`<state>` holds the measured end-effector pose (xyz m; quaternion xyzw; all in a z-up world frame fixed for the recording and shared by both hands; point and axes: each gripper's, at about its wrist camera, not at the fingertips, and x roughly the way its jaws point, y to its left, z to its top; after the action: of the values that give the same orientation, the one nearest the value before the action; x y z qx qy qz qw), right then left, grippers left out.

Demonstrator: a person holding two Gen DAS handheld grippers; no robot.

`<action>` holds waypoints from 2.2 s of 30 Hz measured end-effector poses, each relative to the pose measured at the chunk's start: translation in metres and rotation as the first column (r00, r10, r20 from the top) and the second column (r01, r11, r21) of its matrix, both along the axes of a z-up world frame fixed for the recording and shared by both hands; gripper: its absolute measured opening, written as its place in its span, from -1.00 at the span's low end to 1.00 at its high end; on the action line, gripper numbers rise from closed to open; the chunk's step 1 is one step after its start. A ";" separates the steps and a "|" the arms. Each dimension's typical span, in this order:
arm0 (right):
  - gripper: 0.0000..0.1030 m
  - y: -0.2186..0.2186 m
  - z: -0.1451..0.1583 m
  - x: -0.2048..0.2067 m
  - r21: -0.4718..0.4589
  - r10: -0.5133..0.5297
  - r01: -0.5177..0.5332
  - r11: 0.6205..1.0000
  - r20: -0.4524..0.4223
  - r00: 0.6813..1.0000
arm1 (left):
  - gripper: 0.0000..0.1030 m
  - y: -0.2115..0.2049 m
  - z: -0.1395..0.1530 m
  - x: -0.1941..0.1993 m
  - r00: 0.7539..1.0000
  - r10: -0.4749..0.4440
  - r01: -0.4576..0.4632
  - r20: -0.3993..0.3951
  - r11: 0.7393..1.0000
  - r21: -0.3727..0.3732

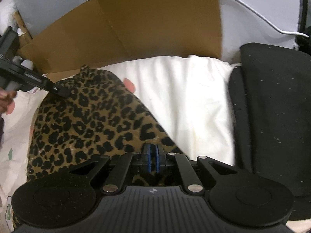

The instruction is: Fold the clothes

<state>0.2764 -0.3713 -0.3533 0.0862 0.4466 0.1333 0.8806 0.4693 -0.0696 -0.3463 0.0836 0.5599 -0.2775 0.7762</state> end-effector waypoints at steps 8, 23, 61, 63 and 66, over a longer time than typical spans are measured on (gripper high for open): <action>-0.68 0.000 -0.011 -0.002 -0.007 -0.010 0.009 1.000 -0.031 0.999 | -0.54 -0.016 -0.022 -0.003 0.998 0.016 -0.021 0.066 0.996 0.088; -0.66 -0.008 -0.003 -0.013 0.042 -0.060 0.061 0.997 -0.028 0.998 | -0.38 0.028 0.033 -0.050 0.995 0.035 -0.038 0.093 0.999 0.028; -0.39 0.085 0.035 -0.089 0.068 0.273 -0.270 0.961 -0.045 0.961 | 0.09 0.118 -0.009 -0.238 0.973 0.230 -0.231 -0.022 0.957 -0.179; -0.39 0.091 0.036 -0.091 0.060 0.314 -0.311 0.949 -0.049 0.948 | 0.09 0.121 -0.011 -0.242 0.978 0.207 -0.207 -0.024 0.960 -0.190; -0.39 0.103 0.040 -0.094 0.041 0.403 -0.401 0.915 -0.074 0.912 | 0.08 0.126 -0.014 -0.245 0.980 0.195 -0.201 -0.045 0.954 -0.221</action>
<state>0.1820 -0.2682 -0.3137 0.0087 0.4885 0.3135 0.8143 0.2246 0.0559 -0.3602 -0.0643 0.5394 -0.2608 0.7981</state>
